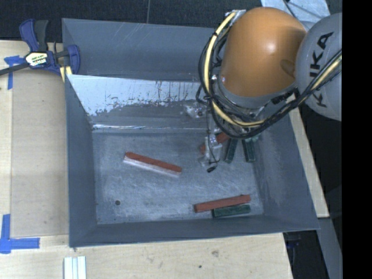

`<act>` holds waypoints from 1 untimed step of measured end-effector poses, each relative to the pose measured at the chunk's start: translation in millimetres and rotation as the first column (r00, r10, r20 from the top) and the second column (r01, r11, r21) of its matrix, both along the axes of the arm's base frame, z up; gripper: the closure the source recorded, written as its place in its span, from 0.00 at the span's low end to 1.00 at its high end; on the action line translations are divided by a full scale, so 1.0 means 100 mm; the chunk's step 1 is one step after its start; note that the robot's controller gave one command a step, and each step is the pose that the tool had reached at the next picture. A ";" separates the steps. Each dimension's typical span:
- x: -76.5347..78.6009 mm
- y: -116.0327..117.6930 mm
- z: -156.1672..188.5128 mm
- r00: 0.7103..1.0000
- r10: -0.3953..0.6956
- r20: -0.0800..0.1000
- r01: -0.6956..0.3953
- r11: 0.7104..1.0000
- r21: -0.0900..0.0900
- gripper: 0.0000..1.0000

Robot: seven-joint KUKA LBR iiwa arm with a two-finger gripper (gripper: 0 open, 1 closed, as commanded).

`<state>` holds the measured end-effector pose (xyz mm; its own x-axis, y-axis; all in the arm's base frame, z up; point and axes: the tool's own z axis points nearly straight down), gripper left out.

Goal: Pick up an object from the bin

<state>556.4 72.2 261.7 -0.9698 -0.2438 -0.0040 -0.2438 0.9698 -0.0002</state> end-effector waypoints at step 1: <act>0.12 0.50 -1.33 0.957 -0.290 -0.007 0.289 0.957 -0.002 0.00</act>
Offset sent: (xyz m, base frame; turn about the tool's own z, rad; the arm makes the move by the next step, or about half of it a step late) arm 0.0127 0.0497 -0.1297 0.2957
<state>568.5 122.6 128.8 -0.9989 0.0474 0.0028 0.0474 0.9989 -0.0006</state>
